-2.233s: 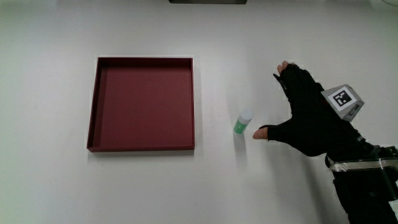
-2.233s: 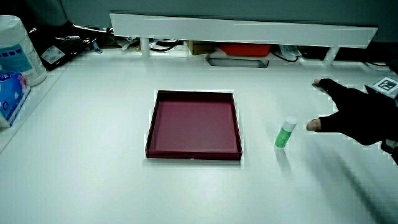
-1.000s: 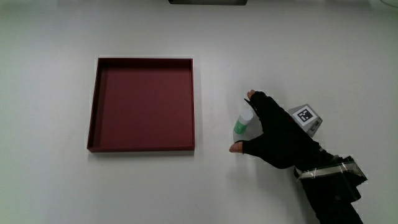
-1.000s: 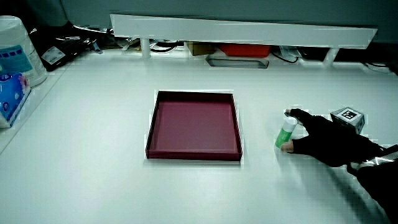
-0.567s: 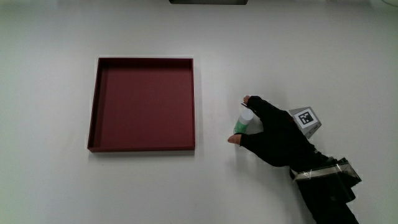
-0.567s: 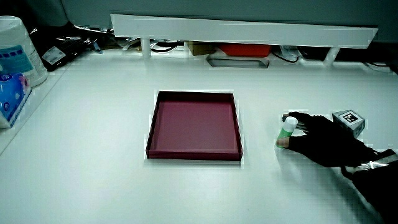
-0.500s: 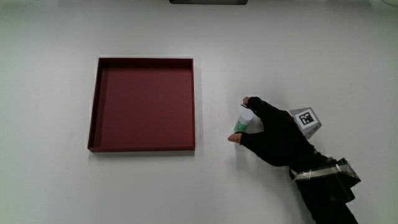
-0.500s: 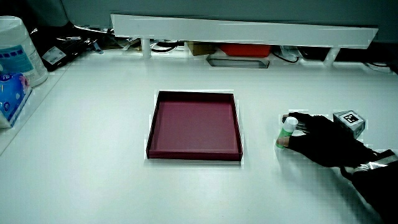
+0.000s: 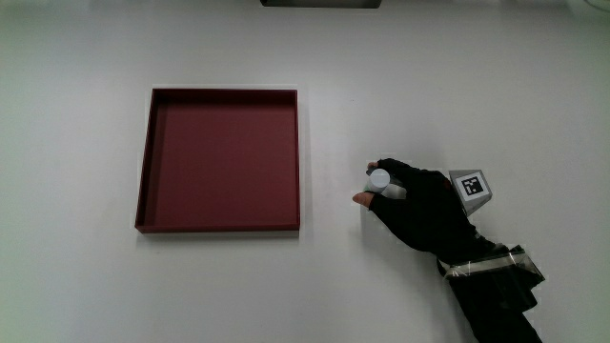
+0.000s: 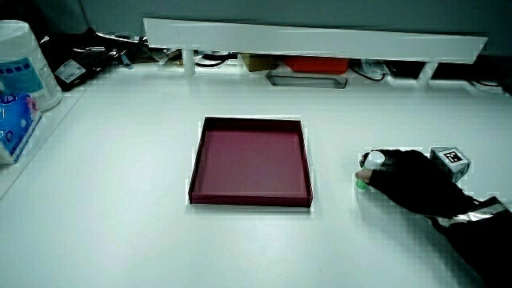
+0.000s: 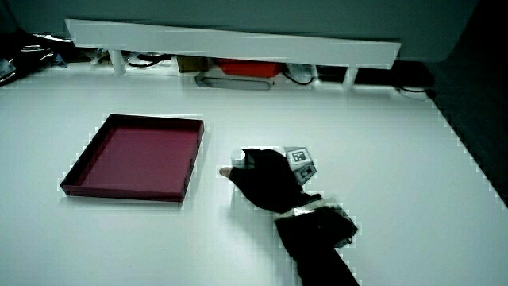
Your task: Pick glue stick
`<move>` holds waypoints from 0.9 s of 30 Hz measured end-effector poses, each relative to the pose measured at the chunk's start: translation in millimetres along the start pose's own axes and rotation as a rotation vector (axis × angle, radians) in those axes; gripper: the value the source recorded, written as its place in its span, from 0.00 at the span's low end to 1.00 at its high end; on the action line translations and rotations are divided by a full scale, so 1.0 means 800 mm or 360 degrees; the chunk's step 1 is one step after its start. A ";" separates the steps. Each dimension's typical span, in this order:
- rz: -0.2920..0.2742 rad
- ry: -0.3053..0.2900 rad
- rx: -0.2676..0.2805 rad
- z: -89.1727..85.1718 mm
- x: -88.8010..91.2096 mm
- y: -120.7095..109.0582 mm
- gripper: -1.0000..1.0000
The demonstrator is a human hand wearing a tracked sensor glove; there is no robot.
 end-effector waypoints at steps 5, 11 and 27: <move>0.0001 -0.0002 -0.0005 -0.001 -0.001 0.000 0.97; 0.0021 0.0005 -0.0015 -0.002 -0.004 0.000 1.00; 0.0221 -0.0075 -0.0046 -0.011 -0.090 0.025 1.00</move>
